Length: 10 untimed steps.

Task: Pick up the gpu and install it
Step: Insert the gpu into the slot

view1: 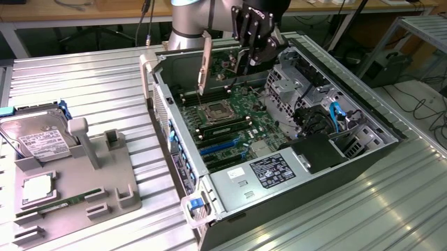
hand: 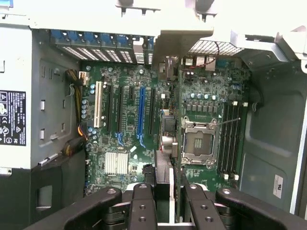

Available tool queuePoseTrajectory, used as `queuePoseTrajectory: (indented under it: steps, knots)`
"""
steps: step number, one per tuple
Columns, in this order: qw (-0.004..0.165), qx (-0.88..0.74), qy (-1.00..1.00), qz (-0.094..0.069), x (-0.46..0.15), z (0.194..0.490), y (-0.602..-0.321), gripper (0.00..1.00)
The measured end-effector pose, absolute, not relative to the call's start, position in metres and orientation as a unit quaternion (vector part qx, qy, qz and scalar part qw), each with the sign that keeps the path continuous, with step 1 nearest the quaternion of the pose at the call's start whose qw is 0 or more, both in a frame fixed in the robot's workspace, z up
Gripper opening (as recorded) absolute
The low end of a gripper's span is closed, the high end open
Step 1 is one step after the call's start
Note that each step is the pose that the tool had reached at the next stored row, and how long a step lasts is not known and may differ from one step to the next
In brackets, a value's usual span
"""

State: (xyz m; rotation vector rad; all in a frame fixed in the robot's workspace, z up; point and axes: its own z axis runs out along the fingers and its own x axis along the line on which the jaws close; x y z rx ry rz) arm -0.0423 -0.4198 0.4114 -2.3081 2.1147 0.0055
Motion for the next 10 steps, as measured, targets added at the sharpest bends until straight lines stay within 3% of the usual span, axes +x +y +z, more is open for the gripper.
queuePoseTrajectory:
  steps: [10]
  knots:
    - [0.005, -0.756, 0.654, 0.002, -0.0423, 0.4088, -0.4198, 0.28]
